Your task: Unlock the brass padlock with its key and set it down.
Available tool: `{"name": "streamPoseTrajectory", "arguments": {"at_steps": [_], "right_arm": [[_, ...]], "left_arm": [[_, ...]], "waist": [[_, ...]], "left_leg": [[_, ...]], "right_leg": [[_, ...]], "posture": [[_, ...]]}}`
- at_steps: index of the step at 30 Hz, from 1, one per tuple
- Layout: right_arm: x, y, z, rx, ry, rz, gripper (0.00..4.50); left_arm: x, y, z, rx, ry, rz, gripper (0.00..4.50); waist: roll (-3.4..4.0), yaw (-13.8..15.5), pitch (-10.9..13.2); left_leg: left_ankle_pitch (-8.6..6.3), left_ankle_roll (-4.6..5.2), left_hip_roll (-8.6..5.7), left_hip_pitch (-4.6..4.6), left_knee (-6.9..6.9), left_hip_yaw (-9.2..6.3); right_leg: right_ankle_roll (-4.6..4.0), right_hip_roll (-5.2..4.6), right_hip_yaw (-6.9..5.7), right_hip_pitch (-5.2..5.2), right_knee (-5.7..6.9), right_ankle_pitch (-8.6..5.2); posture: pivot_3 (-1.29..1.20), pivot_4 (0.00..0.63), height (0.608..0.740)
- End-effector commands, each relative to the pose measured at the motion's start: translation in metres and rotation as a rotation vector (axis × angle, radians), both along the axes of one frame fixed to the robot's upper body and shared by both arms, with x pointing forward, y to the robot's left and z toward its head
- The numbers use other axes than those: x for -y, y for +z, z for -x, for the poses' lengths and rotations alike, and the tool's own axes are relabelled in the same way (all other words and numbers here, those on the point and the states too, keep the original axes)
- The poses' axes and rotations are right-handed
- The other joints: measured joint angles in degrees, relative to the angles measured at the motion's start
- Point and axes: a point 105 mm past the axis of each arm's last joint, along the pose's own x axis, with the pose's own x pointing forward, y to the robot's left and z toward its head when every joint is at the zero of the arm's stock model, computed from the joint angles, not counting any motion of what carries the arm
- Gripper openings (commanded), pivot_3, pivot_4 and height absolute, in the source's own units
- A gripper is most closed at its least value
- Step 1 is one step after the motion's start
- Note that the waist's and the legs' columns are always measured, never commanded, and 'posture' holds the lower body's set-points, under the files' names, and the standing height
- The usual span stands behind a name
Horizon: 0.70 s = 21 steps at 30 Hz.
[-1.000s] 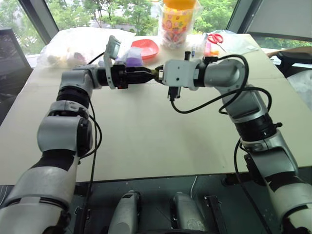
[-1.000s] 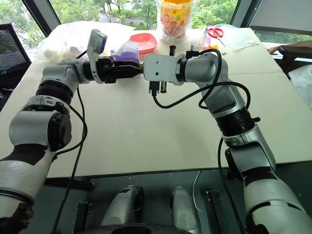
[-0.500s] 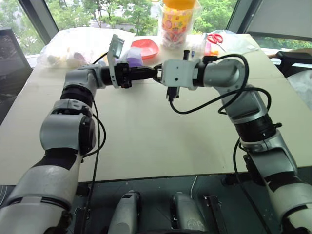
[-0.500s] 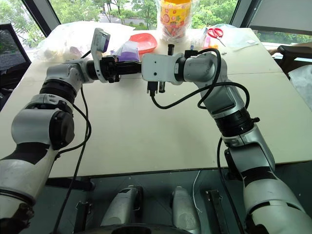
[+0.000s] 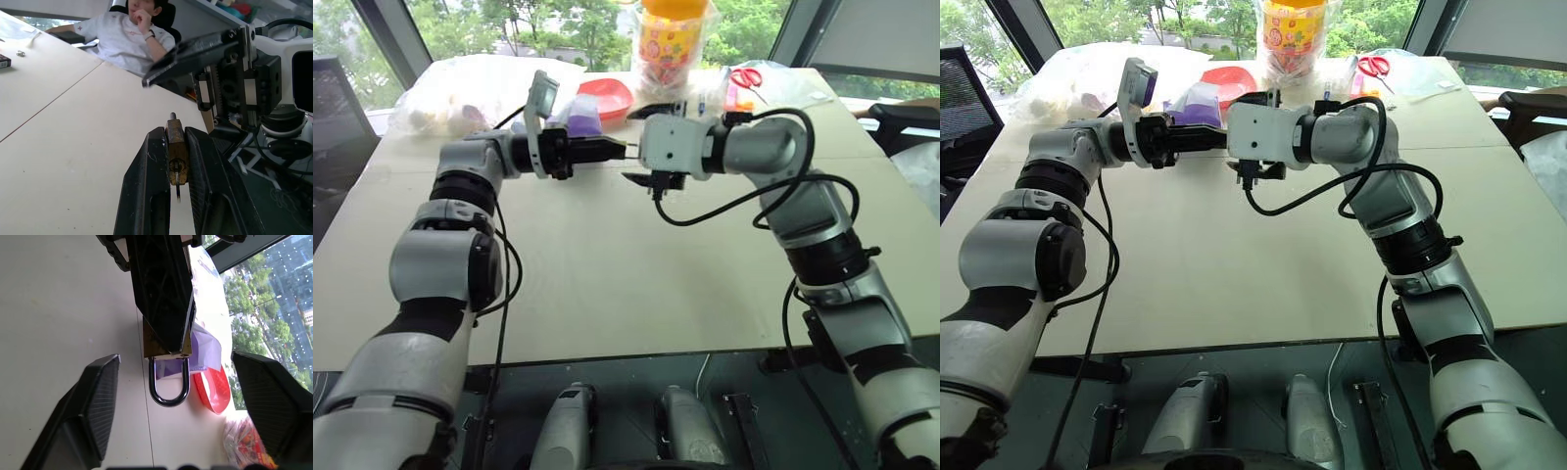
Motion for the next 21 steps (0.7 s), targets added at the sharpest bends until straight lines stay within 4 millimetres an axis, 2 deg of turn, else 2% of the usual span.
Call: {"name": "streamPoseTrajectory", "arguments": {"at_steps": [1, 5, 8, 11, 18, 21], "right_arm": [[0.032, 0.028, 0.01, -0.085, -0.094, -0.216, 4.43], [0.054, 0.044, 0.024, -0.344, -0.157, -0.561, 4.43], [0.053, 0.05, 0.041, -0.483, -0.119, -0.694, 4.43], [0.046, 0.045, 0.051, -0.54, -0.107, -0.71, 3.62], [0.022, 0.036, 0.064, -0.706, -0.074, -0.807, 0.33], [0.022, 0.031, 0.061, -0.717, -0.1, -0.818, 0.33]], "left_arm": [[-0.006, 0.011, 0.002, 0.049, -0.005, -0.001, 0.0], [-0.008, 0.011, 0.002, 0.046, -0.007, 0.004, 0.0], [-0.005, 0.012, 0.002, 0.045, -0.009, 0.007, 0.0], [-0.003, 0.012, 0.002, 0.047, -0.014, 0.009, 0.0], [0.005, 0.019, 0.006, 0.056, -0.052, 0.03, 0.0], [0.007, 0.023, 0.007, 0.063, -0.066, 0.038, 0.0]], "waist": [[0.0, 0.26, 0.0], [0.0, 0.92, 0.0], [0.0, 1.16, 0.0], [0.0, 1.23, 0.0], [0.0, 1.22, 0.0], [0.0, 1.3, 0.0]], "left_leg": [[0.0, 0.0, 0.0, -0.01, 0.0, 0.0], [0.0, 0.01, 0.08, -0.01, 0.0, 0.0], [0.0, 0.01, 0.11, 0.01, -0.01, -0.02], [-0.01, 0.01, 0.1, 0.01, -0.01, -0.02], [-0.01, 0.02, 0.08, 0.0, -0.02, -0.01], [-0.01, 0.02, 0.08, -0.03, -0.01, -0.01]], "right_leg": [[0.0, -0.01, 0.0, 0.01, -0.01, 0.0], [-0.01, -0.02, 0.0, 0.0, 0.01, 0.0], [-0.01, 0.0, 0.0, 0.0, 0.04, 0.01], [-0.01, 0.0, 0.0, 0.0, 0.04, 0.01], [-0.01, -0.01, 0.01, -0.03, 0.05, 0.01], [-0.01, -0.01, 0.01, -0.03, 0.05, 0.01]], "posture": [[0.0, 0.15, 0.74], [0.0, 0.15, 0.74], [0.0, 0.15, 0.74], [0.0, 0.15, 0.74], [0.0, 0.15, 0.74], [0.0, 0.15, 0.74]]}}
